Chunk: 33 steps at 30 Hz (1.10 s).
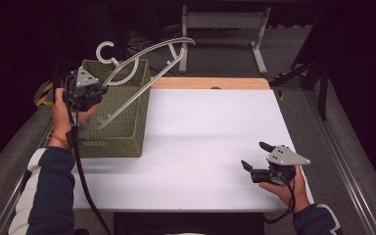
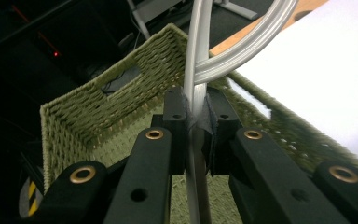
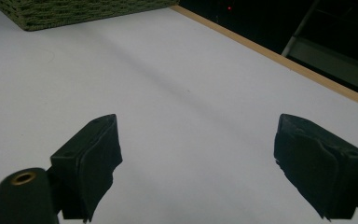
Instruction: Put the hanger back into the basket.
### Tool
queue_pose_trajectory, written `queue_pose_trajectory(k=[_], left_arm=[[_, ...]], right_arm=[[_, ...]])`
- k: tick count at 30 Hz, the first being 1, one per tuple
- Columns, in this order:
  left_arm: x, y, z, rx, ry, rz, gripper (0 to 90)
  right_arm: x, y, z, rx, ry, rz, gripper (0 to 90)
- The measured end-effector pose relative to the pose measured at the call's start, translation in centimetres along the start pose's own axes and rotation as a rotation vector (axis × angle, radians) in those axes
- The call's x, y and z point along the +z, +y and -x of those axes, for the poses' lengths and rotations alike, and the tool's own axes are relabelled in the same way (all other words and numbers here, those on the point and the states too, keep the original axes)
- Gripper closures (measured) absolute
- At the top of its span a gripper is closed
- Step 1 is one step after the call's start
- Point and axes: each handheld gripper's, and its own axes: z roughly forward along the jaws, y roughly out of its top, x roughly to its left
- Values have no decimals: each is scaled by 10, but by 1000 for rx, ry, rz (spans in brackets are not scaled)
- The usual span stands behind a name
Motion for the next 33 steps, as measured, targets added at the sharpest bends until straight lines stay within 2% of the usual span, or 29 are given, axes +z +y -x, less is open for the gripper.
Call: queue_pose_trajectory(k=[4,9,10,13,18,20,21,23,24,27,30,33], left_arm=[[10,-5,-14,-7,12,-31,816],[20,-16,-27,11,37,-110,816],[23,-19,-29,8,42,-140,816],[27,-31,-37,23,58,-185,815],[33,-43,-43,-15,58,-198,814],[35,-44,-43,-14,68,-204,814],[38,-46,-44,-34,66,-209,814],[43,-50,-46,-29,85,-238,812],[44,-51,-46,-44,86,-240,812],[48,-57,-48,-48,115,-264,808],[50,-60,-50,-68,118,-248,731],[48,-59,-49,-66,129,-236,648]], right_arm=[[3,-2,0,1,5,-15,147],[6,-3,0,2,6,-30,148],[6,-3,-1,6,8,-31,147],[7,-2,-2,0,10,-33,147],[8,-2,-3,-5,12,-36,148],[8,-2,-3,-3,12,-36,148],[8,-2,-4,-3,15,-35,148],[8,-2,-4,-10,15,-37,149],[7,-2,-4,-10,16,-36,149],[6,-2,-3,-8,22,-31,150],[5,-1,-2,-9,27,-23,150],[5,1,-2,-9,28,-18,152]])
